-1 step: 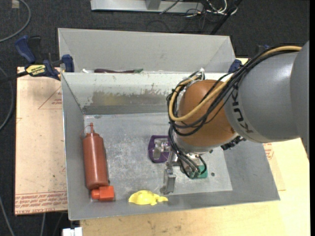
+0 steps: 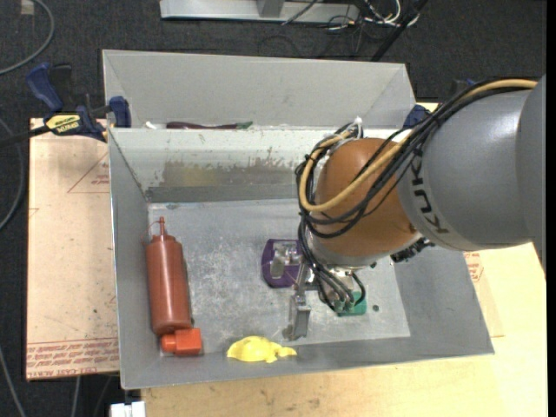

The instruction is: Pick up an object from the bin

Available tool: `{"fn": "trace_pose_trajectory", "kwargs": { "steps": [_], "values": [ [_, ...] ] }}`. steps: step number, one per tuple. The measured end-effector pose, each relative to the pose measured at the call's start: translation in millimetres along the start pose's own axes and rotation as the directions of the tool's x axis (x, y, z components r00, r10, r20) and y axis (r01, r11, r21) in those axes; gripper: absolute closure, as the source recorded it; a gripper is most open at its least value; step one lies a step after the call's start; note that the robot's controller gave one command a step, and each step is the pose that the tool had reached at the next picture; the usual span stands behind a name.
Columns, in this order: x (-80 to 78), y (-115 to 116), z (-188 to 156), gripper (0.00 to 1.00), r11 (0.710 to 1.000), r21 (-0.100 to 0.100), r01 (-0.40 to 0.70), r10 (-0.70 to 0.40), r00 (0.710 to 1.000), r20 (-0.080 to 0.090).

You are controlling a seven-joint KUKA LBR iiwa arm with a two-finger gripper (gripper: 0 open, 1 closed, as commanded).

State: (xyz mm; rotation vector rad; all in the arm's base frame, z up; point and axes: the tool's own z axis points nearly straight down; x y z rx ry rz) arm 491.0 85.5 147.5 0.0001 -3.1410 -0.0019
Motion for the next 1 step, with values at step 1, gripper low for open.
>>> {"fn": "trace_pose_trajectory", "kwargs": {
  "steps": [1],
  "values": [
    [-34.9,-42.0,43.0,0.0,0.988,-0.002,0.152,-0.152,0.988,0.006]
  ]
}}
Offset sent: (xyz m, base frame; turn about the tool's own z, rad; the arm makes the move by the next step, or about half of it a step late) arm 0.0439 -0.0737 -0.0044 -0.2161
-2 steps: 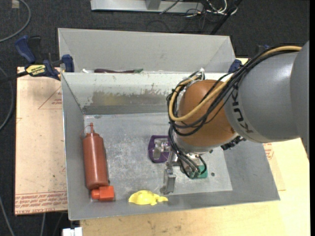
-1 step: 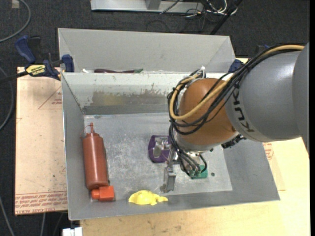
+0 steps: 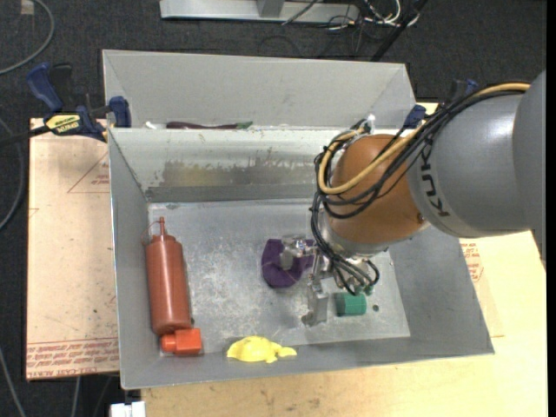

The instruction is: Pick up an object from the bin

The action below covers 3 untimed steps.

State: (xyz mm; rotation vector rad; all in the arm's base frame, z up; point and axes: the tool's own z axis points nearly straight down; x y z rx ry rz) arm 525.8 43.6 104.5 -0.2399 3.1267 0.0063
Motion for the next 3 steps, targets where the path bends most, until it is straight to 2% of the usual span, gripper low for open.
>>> {"fn": "trace_pose_trajectory", "kwargs": {
  "steps": [1,2,3],
  "values": [
    [-3.7,-29.8,6.3,0.0,0.999,0.001,0.054,-0.054,0.998,-0.013],
    [-11.7,-29.0,-13.3,0.0,0.998,0.001,0.055,-0.055,0.998,0.001],
    [-28.1,-23.9,27.9,0.0,1.0,0.0,0.021,-0.021,1.0,-0.006]
  ]
}}
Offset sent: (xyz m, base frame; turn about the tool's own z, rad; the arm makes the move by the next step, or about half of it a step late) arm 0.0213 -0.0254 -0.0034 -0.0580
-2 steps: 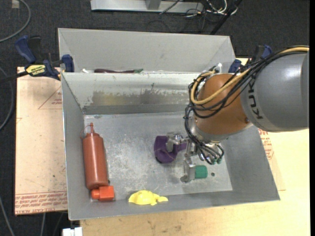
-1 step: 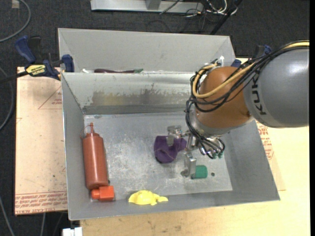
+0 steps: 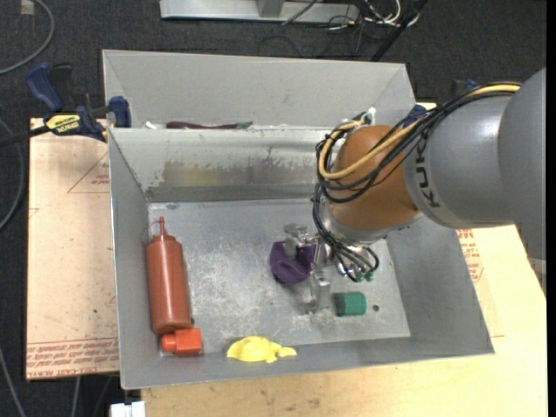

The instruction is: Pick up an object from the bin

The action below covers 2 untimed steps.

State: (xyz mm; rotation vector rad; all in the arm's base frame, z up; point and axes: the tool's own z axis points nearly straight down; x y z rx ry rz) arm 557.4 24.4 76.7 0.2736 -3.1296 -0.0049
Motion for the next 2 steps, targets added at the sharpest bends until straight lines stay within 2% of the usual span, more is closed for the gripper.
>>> {"fn": "trace_pose_trajectory", "kwargs": {
  "steps": [1,2],
  "values": [
    [-7.9,0.3,15.0,1.0,1.0,-0.001,0.006,-0.006,1.0,0.008],
    [-7.4,0.2,14.3,1.0,1.0,-0.001,0.008,-0.008,1.0,0.009]
  ]
}}
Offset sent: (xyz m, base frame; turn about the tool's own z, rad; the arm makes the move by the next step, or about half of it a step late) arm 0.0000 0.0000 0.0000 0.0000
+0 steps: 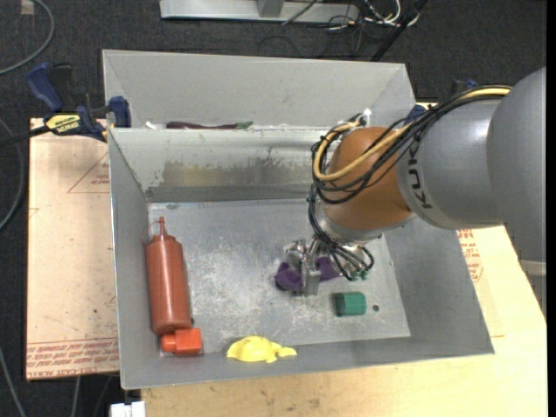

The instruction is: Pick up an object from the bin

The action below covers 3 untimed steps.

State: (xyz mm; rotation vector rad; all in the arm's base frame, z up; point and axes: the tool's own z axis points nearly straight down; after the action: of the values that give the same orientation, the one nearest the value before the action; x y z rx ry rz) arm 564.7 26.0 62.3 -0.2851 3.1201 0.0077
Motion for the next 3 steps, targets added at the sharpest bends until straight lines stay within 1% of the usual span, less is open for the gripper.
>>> {"fn": "trace_pose_trajectory", "kwargs": {
  "steps": [1,2,3],
  "values": [
    [1.4,0.2,-4.5,1.0,1.0,0.0,0.0,0.0,1.0,-0.002],
    [4.0,0.4,-24.2,1.0,1.0,-0.001,0.0,0.0,1.0,-0.011],
    [3.0,0.2,-45.9,1.0,1.0,0.0,0.0,0.0,1.0,-0.007]
  ]
}}
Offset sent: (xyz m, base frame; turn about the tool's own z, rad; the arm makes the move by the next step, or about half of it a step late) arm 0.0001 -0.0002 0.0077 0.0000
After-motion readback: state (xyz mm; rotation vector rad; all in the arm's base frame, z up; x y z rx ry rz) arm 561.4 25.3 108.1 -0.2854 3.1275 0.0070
